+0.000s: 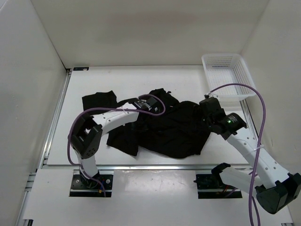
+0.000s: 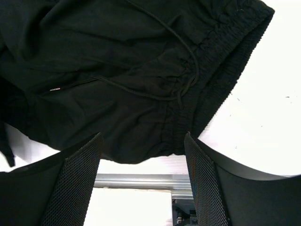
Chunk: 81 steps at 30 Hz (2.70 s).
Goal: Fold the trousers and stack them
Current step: Flatten the trousers out
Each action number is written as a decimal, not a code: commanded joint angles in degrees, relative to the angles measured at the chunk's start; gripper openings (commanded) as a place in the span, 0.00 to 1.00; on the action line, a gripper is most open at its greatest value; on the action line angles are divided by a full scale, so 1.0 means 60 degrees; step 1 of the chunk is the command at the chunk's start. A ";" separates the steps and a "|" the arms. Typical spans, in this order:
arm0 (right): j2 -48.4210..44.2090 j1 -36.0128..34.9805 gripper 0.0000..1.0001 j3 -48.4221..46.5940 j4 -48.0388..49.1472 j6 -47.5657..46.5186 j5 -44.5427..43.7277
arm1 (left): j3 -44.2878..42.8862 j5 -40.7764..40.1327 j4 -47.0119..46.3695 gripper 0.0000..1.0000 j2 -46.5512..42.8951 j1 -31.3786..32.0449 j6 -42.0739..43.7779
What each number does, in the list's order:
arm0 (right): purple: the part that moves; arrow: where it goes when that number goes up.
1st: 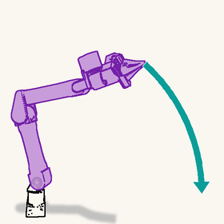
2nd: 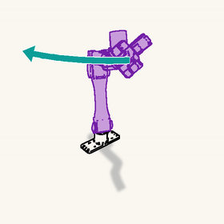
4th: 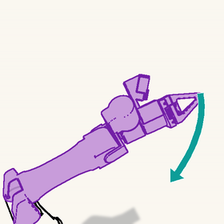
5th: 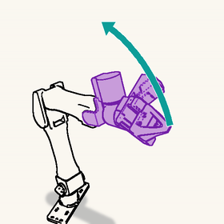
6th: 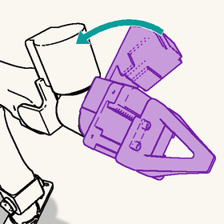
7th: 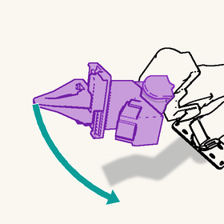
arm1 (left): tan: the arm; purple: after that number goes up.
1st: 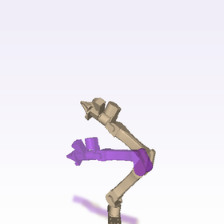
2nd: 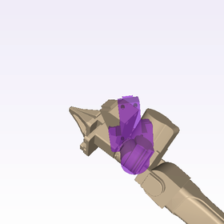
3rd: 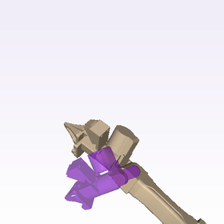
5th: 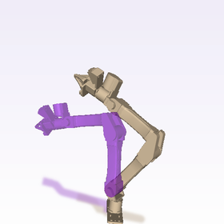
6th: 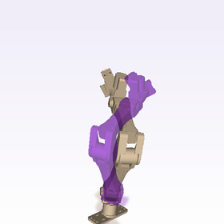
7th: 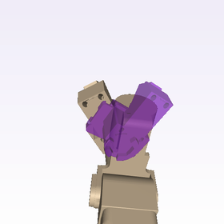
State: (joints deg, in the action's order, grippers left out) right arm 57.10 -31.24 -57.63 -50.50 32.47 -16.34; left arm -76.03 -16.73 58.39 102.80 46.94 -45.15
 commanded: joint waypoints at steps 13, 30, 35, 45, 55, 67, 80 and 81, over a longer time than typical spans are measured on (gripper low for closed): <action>0.0005 0.0051 0.74 -0.0547 0.0126 -0.0475 -0.0251 | -0.3084 -0.2015 0.2143 0.10 -0.1167 -0.1197 0.1015; -0.1313 0.0227 1.00 0.0080 -0.0153 -0.0197 0.0056 | -1.0186 0.1500 0.0568 1.00 0.1970 -0.5479 0.3262; -0.1532 0.0227 1.00 0.0580 -0.0153 0.0022 0.0670 | -0.9771 0.1384 0.0682 1.00 0.1441 -0.5699 0.3467; -0.2310 0.0227 0.61 0.0801 0.0316 0.0053 0.0277 | -0.7094 0.0254 0.1081 0.10 0.0273 -0.5888 0.3248; -0.1415 0.0329 0.97 0.2218 0.0342 0.2636 0.1929 | 0.0100 0.2596 -0.1031 1.00 -0.3158 -0.7750 0.2632; -0.1168 0.0417 0.88 0.4812 0.2074 0.5134 0.3119 | 0.3881 0.4221 -0.2524 0.94 -0.4756 -0.8878 0.2148; 0.0032 0.0505 0.68 0.5605 0.3992 0.5694 0.2067 | 0.2726 0.4649 -0.3536 0.29 -0.2428 -0.8790 0.1959; 0.0367 0.0505 0.62 0.5489 0.4094 0.5591 0.1919 | 0.2508 0.4649 -0.3536 0.15 -0.2427 -0.8790 0.1958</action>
State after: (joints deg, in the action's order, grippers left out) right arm 56.42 -28.45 -24.51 -30.92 66.02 -0.56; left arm -57.10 10.15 39.81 88.88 -5.89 -33.10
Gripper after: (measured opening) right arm 0.643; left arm 0.235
